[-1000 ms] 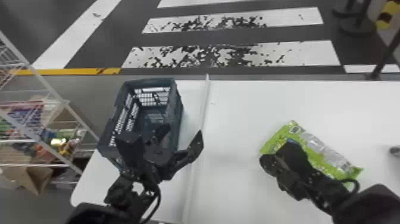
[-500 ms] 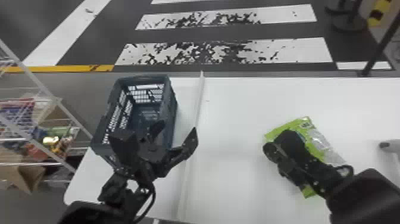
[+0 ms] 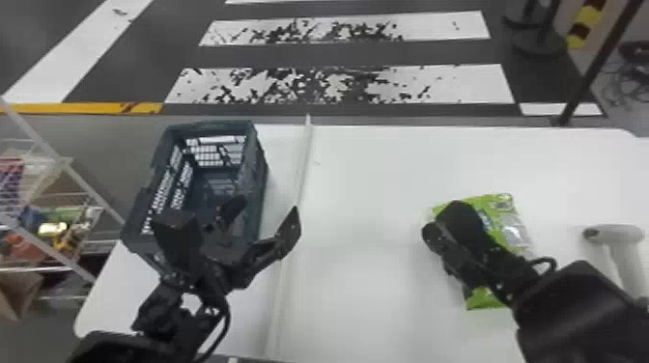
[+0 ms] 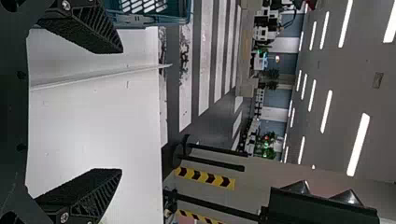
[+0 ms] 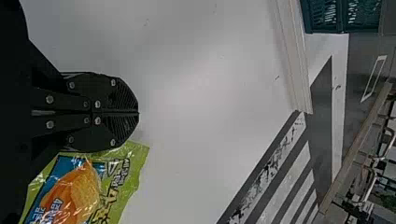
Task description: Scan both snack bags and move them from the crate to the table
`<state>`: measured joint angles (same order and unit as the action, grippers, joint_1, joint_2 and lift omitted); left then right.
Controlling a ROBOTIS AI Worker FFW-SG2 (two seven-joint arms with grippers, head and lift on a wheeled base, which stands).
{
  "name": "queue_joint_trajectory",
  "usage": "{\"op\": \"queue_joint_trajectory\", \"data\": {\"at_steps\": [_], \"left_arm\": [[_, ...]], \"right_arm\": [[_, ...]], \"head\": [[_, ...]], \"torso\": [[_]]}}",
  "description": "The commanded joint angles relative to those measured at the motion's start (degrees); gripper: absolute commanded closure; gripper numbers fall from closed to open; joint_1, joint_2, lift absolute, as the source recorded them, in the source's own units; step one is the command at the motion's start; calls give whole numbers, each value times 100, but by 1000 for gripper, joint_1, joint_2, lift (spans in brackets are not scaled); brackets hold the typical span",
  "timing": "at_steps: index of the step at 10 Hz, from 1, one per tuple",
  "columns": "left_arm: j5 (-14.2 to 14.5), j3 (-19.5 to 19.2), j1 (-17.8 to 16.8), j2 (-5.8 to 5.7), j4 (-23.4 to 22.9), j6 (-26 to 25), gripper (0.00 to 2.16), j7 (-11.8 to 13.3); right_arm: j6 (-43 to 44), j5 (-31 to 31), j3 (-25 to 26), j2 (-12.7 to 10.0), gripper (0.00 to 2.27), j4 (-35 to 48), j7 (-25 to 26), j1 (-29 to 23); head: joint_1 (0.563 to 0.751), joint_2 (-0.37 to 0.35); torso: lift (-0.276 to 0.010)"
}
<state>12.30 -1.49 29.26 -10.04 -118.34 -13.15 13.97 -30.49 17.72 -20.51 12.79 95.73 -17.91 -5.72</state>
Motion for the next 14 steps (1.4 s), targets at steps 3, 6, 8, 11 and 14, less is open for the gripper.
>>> {"op": "queue_joint_trajectory", "data": {"at_steps": [3,6,8,11,14], "left_arm": [[0,9,10,-6,-14,0,87,0],[0,0,27,-6,-32,0,87,0],[0,0,27,-6,-32,0,87,0],[0,0,27,-6,-32,0,87,0],[0,17,18,-6,-23,0,87,0]], "right_arm": [[12,4,153,4,2253,-81,-2,36],[-6,4,179,30,2253,-81,-2,27],[-24,-14,205,39,2253,-11,-10,-52],[-252,-14,205,180,2253,561,-125,-394],[-252,-14,276,338,2253,868,-168,-728]], "head": [[695,93],[695,77],[695,74],[695,78],[695,76]], "torso": [[-88],[-88],[-88],[-88],[-88]]}}
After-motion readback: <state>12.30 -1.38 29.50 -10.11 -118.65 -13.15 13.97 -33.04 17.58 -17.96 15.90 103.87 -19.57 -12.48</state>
